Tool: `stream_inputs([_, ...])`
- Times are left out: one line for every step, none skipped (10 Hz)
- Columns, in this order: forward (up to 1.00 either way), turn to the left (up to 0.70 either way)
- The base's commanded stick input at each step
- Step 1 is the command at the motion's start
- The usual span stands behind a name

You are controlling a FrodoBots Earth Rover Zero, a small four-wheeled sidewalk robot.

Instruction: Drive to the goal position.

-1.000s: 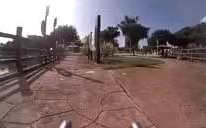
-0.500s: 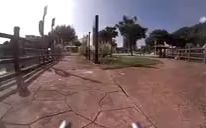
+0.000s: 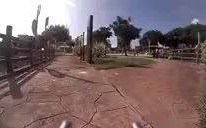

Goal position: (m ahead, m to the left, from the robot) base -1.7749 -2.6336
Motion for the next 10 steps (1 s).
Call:
stream_inputs([0.5,0.0])
stream_inputs([0.5,0.0])
stream_inputs([0.5,0.05])
stream_inputs([0.5,0.0])
stream_inputs([0.5,0.0])
stream_inputs([0.5,0.0])
stream_inputs([0.5,-0.2])
stream_inputs([0.5,-0.5])
stream_inputs([0.5,-0.5])
stream_inputs([0.5,-0.5])
